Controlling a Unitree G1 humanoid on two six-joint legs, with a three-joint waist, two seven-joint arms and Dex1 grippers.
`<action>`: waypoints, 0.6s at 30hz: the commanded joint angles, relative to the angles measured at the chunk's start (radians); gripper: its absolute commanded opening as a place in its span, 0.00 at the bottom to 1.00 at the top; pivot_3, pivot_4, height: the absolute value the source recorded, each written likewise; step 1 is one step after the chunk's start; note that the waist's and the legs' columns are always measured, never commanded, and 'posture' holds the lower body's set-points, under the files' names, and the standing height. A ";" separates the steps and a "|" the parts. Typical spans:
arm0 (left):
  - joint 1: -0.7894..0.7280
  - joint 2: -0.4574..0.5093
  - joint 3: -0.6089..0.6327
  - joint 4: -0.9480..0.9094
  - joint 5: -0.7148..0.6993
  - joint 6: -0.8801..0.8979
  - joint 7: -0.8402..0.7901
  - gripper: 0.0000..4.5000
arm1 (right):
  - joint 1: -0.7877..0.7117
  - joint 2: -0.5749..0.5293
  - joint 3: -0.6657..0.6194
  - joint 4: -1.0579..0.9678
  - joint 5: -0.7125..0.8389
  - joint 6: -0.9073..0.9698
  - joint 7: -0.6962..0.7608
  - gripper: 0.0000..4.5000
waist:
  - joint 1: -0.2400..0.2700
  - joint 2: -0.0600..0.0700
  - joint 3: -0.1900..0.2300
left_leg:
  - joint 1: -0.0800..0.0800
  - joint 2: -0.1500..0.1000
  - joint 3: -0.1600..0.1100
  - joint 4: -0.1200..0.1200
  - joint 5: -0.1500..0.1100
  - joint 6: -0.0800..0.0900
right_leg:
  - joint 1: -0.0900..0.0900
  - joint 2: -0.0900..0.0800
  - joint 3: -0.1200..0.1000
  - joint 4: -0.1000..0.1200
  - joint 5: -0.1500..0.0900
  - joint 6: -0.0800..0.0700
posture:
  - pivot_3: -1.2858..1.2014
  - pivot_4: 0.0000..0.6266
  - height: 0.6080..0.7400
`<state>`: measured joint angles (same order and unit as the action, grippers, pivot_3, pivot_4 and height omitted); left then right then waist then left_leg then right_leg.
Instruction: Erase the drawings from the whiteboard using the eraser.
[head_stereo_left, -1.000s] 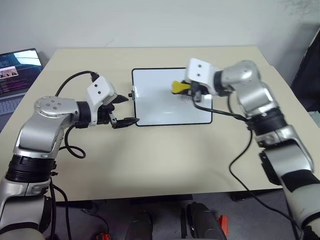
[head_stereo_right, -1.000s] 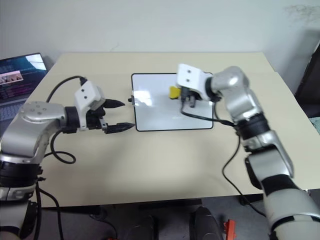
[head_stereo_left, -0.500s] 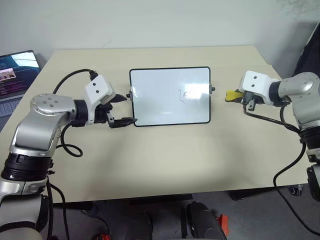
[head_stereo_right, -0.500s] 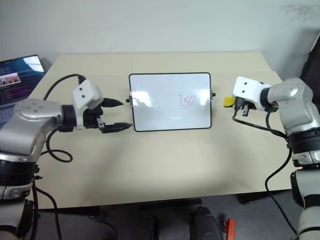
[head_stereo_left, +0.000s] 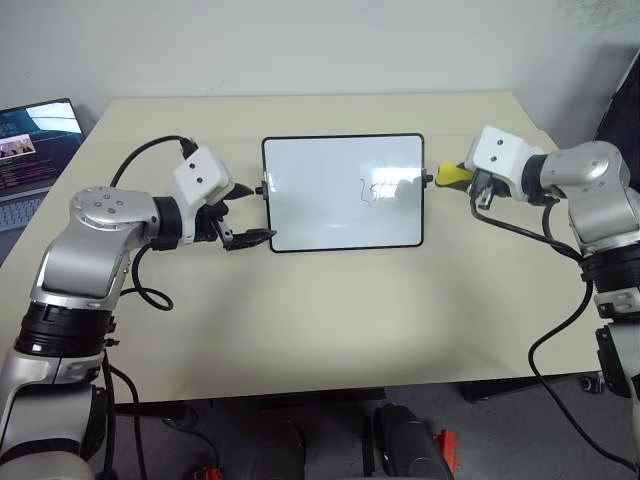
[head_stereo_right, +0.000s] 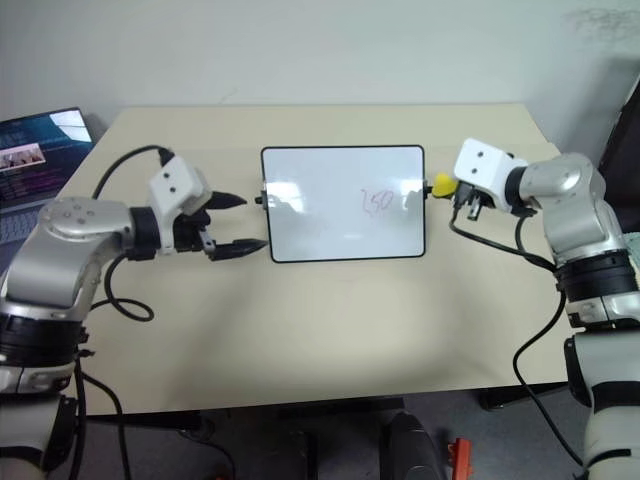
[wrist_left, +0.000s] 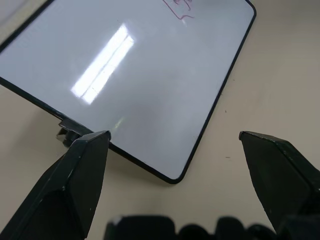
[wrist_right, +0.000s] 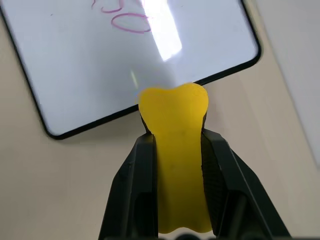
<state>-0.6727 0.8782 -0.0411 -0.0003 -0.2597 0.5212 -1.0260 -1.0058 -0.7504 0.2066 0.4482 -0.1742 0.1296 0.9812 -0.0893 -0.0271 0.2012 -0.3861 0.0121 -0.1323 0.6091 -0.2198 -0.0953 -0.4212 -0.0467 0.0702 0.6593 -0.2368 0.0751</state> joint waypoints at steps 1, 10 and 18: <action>-0.035 -0.002 0.042 -0.007 0.002 -0.030 0.021 1.00 | -0.057 0.002 -0.051 0.006 0.014 -0.018 -0.043 0.18 | 0.000 0.000 0.000 | 0.000 0.000 0.000 0.000 0.000 0.000 | 0.000 0.000 0.000 0.000 0.000 0.000 | 0.52 0.24 1.00; 0.002 -0.055 0.051 0.017 0.047 -0.087 0.136 1.00 | 0.028 0.039 -0.090 -0.055 0.064 0.013 -0.080 0.18 | 0.001 0.000 0.000 | 0.000 0.000 0.000 0.000 0.000 0.000 | 0.000 0.000 0.000 0.000 0.001 -0.002 | 0.52 0.24 1.00; 0.082 -0.164 0.095 -0.054 0.057 -0.108 0.297 1.00 | 0.186 0.099 -0.165 -0.231 0.105 0.119 -0.215 0.18 | 0.005 0.000 0.000 | -0.001 0.000 -0.001 0.001 0.000 0.000 | 0.000 0.000 0.000 0.001 0.002 -0.002 | 0.52 0.24 1.00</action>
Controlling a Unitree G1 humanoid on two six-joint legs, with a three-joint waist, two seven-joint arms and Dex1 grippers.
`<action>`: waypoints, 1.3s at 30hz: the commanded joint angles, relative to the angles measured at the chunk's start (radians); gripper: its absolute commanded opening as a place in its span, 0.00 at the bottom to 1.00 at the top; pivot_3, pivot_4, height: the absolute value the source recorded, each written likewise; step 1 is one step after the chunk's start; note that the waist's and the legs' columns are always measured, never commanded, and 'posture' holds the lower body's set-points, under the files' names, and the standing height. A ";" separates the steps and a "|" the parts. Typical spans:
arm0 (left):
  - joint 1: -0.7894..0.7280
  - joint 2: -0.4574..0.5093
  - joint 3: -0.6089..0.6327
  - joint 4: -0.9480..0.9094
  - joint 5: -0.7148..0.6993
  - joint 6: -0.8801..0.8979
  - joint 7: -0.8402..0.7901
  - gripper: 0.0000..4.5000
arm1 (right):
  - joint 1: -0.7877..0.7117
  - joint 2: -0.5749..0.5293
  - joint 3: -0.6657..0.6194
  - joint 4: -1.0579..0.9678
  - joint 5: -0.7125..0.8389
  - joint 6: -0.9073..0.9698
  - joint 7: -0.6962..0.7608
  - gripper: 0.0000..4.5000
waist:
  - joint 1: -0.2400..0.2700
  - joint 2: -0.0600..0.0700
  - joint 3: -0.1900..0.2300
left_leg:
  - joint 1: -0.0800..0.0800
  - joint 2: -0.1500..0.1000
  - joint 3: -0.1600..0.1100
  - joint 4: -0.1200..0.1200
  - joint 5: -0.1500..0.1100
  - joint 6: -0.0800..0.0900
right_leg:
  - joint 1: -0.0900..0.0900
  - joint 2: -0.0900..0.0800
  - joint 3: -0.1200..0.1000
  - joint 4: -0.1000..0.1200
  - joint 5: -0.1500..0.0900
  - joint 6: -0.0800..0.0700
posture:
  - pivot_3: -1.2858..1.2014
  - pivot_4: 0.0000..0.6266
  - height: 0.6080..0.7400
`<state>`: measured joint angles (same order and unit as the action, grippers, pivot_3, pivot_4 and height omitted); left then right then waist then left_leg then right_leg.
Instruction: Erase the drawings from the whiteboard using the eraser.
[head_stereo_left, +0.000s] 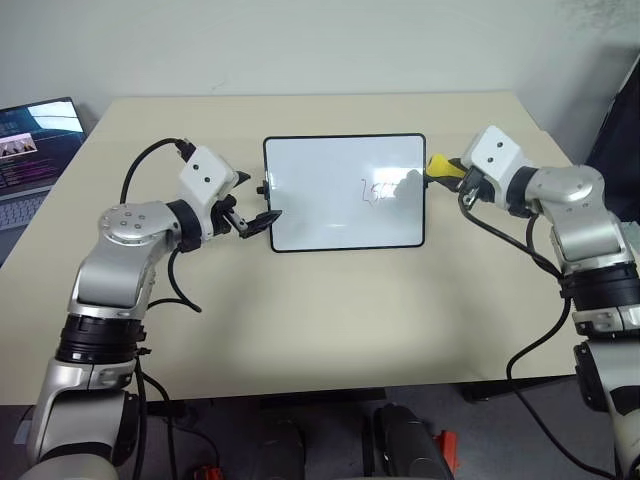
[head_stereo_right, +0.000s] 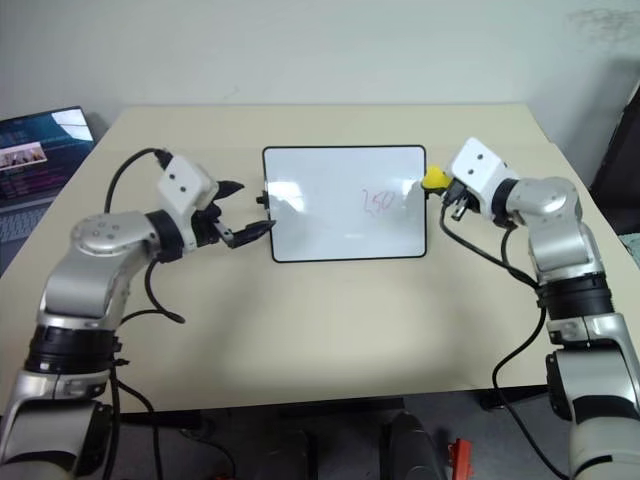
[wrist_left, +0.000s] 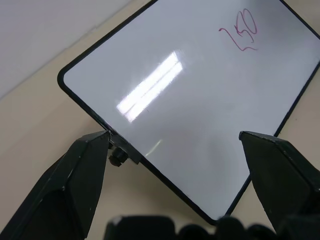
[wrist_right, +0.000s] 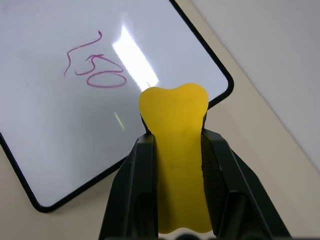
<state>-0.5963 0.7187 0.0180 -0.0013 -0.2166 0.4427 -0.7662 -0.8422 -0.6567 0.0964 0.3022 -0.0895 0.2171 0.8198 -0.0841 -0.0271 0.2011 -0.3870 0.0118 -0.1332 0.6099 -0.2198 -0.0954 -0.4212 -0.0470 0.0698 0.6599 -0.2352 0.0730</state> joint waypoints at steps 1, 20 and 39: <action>0.010 -0.014 0.036 -0.057 0.015 -0.034 0.053 1.00 | 0.036 0.016 -0.065 -0.101 0.023 0.047 -0.081 0.18 | 0.000 0.000 0.000 | 0.000 0.000 0.000 0.000 0.000 0.000 | 0.000 0.000 0.000 0.000 0.000 0.000 | 0.52 0.24 1.00; 0.005 -0.063 0.025 -0.055 0.027 -0.061 0.088 1.00 | 0.101 0.035 -0.062 -0.205 0.030 0.126 -0.147 0.18 | 0.000 0.000 0.000 | 0.001 0.000 0.000 0.000 0.000 0.000 | 0.001 0.000 0.000 0.000 0.000 0.000 | 0.52 0.24 1.00; 0.028 -0.059 0.002 -0.052 0.022 -0.040 0.038 1.00 | -0.071 0.155 0.121 0.007 -0.046 0.051 -0.122 0.18 | -0.003 0.000 0.000 | 0.002 0.000 0.000 0.000 0.000 0.000 | 0.001 0.000 0.000 0.000 0.000 0.000 | 0.52 0.24 1.00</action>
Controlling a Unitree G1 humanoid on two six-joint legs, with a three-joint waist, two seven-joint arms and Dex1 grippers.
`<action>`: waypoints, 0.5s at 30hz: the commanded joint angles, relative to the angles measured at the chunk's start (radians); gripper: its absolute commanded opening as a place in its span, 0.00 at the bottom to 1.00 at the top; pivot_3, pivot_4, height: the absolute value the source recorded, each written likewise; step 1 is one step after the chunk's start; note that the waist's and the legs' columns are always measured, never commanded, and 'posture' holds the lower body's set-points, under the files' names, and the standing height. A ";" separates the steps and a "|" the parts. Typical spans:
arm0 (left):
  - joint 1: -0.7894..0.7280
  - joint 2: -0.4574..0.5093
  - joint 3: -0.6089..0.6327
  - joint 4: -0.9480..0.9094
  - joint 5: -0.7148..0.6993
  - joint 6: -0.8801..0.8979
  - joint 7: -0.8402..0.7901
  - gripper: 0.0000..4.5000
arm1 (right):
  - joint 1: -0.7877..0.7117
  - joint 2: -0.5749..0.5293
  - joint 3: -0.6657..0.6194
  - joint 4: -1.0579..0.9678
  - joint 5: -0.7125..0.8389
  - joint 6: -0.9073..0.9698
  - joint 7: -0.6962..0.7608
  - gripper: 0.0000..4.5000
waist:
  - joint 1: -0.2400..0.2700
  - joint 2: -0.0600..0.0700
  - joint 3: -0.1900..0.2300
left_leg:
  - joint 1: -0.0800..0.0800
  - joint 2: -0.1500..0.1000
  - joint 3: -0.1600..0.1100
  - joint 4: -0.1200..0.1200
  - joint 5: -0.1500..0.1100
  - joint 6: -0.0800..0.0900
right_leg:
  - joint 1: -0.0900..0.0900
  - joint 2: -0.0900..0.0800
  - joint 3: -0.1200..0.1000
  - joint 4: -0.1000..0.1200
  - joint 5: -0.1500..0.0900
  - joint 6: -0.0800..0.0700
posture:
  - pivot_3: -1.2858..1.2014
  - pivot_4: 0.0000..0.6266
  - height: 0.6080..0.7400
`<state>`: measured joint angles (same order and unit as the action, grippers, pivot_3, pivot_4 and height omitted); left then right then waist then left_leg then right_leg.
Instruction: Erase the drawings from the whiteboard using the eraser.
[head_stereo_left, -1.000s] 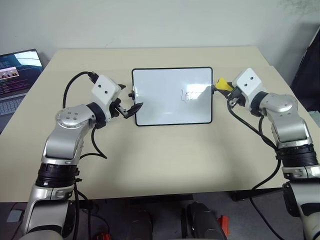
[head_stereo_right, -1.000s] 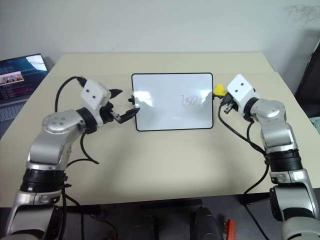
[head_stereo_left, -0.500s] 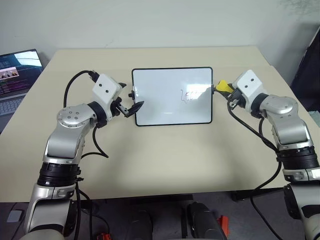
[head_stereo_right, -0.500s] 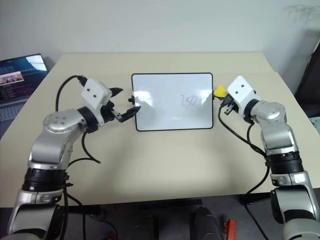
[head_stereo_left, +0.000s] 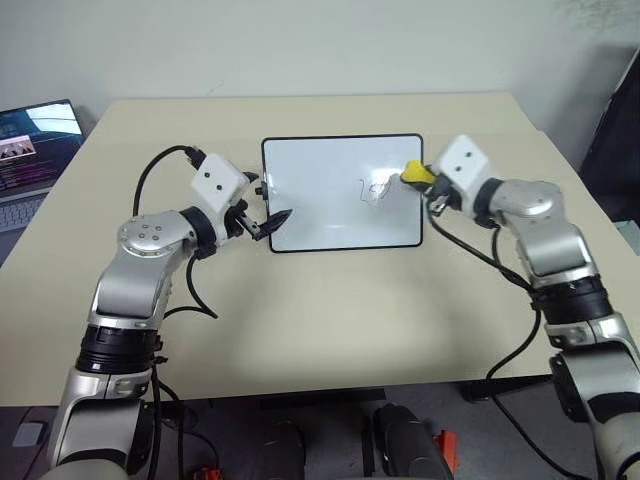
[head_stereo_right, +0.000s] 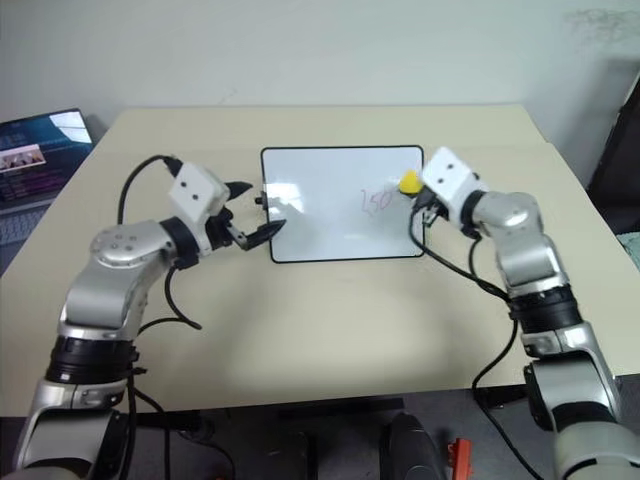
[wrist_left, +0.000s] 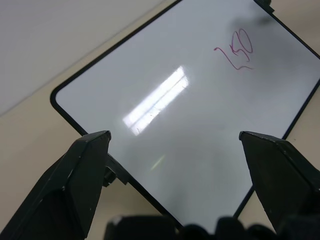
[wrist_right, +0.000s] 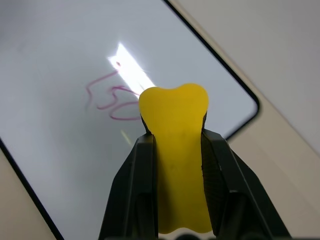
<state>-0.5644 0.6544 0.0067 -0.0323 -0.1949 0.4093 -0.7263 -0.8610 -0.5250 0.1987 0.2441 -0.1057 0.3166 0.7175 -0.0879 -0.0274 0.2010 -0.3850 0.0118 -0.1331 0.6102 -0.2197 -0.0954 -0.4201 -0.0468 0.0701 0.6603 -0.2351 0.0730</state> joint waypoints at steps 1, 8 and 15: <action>-0.004 0.003 0.014 -0.020 0.000 -0.007 0.001 1.00 | -0.079 0.045 0.028 0.119 -0.042 -0.068 -0.040 0.18 | 0.001 0.000 0.000 | 0.000 0.000 0.000 0.000 0.000 0.000 | 0.000 0.000 0.000 0.000 0.000 0.000 | 0.52 0.24 1.00; 0.005 -0.002 0.019 -0.020 0.005 -0.015 0.014 1.00 | -0.202 0.130 0.059 0.402 -0.124 -0.163 -0.177 0.18 | 0.001 0.000 0.000 | 0.000 0.000 0.000 0.000 0.000 0.000 | 0.000 0.000 0.000 0.000 0.000 0.000 | 0.52 0.24 1.00; 0.021 -0.006 0.020 -0.037 -0.002 -0.008 0.026 1.00 | -0.148 0.170 0.158 0.423 -0.193 -0.171 -0.107 0.18 | -0.005 -0.001 -0.001 | 0.004 0.000 0.000 0.000 0.000 0.000 | 0.003 0.000 0.000 0.001 0.000 0.000 | 0.52 0.24 1.00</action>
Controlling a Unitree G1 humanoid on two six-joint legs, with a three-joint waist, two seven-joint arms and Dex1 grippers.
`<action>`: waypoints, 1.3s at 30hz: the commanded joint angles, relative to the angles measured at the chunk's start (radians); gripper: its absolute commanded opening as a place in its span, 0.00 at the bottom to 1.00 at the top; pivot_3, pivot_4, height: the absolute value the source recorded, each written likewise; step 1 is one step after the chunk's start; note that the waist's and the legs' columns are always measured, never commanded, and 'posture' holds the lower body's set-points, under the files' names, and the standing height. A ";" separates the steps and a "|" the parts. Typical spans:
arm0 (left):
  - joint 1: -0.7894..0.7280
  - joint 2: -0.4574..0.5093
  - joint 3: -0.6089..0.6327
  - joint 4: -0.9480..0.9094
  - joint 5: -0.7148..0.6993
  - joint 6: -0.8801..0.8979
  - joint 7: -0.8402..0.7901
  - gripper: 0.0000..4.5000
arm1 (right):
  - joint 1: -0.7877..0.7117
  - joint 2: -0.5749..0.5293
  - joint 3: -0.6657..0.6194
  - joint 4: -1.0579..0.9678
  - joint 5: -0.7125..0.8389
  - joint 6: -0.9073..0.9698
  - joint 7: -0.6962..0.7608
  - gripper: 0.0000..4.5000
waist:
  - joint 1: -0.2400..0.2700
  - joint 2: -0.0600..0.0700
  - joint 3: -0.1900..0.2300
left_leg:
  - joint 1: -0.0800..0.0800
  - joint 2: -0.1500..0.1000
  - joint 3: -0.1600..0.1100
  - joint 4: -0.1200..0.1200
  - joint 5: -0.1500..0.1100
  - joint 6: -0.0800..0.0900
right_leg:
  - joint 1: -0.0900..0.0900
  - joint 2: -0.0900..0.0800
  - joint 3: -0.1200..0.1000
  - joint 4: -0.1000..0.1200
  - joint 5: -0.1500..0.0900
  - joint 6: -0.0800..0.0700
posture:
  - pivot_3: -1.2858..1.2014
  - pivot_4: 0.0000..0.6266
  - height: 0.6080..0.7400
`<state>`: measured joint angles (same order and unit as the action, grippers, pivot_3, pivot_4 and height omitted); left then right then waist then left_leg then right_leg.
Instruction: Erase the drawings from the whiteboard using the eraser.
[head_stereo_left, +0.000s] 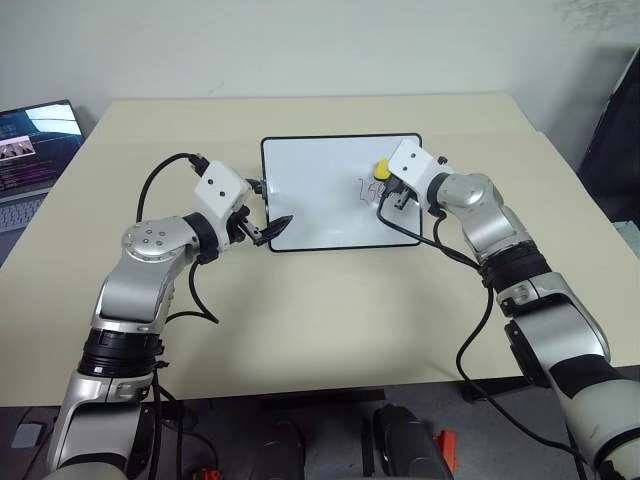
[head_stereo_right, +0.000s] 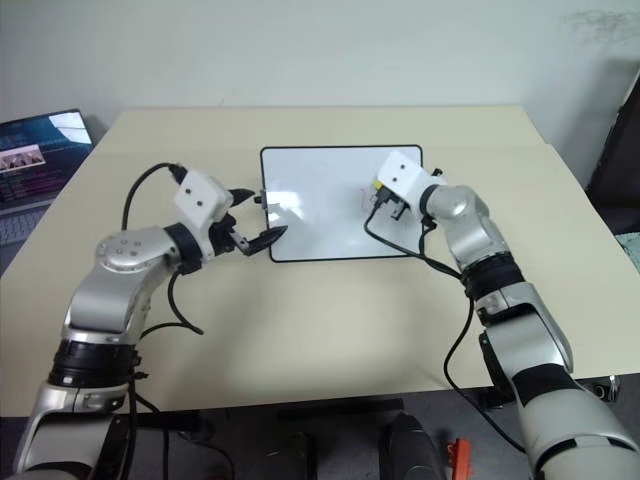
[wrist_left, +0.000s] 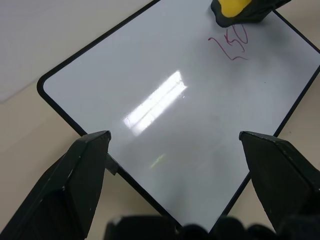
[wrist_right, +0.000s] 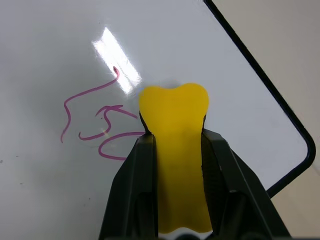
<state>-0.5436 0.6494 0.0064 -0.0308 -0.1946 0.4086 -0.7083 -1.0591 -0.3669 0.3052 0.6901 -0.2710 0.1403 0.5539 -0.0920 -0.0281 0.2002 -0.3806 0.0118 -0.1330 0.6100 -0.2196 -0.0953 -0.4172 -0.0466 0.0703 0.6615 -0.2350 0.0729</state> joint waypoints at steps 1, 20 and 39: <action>0.002 0.000 0.019 -0.040 -0.004 -0.004 0.006 1.00 | 0.071 0.012 0.065 -0.047 -0.031 0.010 0.082 0.18 | 0.000 -0.001 0.000 | 0.002 0.000 -0.001 0.000 0.000 0.000 | 0.002 0.000 0.000 0.000 -0.001 0.001 | 0.52 0.24 1.00; -0.005 -0.002 0.014 -0.033 -0.006 -0.005 -0.001 1.00 | -0.048 -0.024 -0.040 0.121 -0.036 0.065 -0.133 0.18 | 0.008 -0.001 -0.001 | 0.013 0.000 -0.001 0.000 0.002 0.000 | 0.013 0.000 0.000 0.000 0.001 0.003 | 0.52 0.24 1.00; -0.004 0.004 0.017 -0.035 -0.005 0.007 -0.008 1.00 | 0.149 -0.012 0.092 -0.161 -0.063 0.184 0.142 0.18 | -0.008 -0.003 -0.002 | 0.014 0.000 0.000 -0.001 0.001 0.000 | 0.014 0.001 0.001 -0.002 0.000 0.004 | 0.52 0.24 1.00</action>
<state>-0.5347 0.6421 0.0054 -0.0359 -0.1978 0.4210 -0.7135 -0.9047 -0.3765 0.3983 0.4940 -0.3026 0.2885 0.7158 -0.0999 -0.0316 0.1980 -0.3667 0.0120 -0.1333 0.6093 -0.2182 -0.0951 -0.4036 -0.0460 0.0710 0.6595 -0.2346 0.0769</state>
